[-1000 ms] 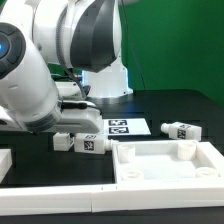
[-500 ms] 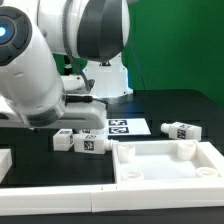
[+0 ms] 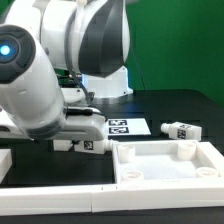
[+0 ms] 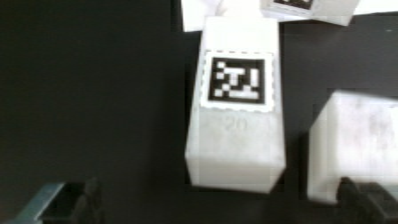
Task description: Assemble one leg
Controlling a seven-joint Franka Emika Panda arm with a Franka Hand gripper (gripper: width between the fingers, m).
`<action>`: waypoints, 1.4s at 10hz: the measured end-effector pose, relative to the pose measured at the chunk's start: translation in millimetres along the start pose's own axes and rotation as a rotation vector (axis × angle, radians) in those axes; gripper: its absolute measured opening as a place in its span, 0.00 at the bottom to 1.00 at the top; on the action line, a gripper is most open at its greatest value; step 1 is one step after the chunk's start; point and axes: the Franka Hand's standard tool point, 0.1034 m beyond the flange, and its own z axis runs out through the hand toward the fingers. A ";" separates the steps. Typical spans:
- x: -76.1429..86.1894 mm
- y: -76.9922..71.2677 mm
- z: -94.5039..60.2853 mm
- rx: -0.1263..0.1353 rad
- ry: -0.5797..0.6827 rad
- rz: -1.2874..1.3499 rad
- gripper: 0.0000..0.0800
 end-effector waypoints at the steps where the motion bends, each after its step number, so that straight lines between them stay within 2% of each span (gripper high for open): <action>1: -4.2 -1.0 11.0 0.001 -0.023 0.000 0.81; 4: -10.5 7.1 18.6 0.021 -0.094 0.004 0.81; 8: -8.3 7.4 21.0 0.019 -0.094 0.004 0.80; 9: -8.2 7.3 21.1 0.019 -0.094 0.004 0.59; 10: -8.2 7.3 21.1 0.019 -0.094 0.004 0.59; 11: -8.2 7.3 21.1 0.019 -0.094 0.004 0.39; 13: -10.1 6.3 19.2 0.018 -0.102 0.001 0.39; 14: -21.3 -2.2 -3.6 0.019 -0.128 -0.015 0.39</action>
Offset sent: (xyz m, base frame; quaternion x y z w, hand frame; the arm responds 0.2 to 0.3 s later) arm -0.0036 -0.0072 0.0051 0.0261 -0.0773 0.0069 0.9966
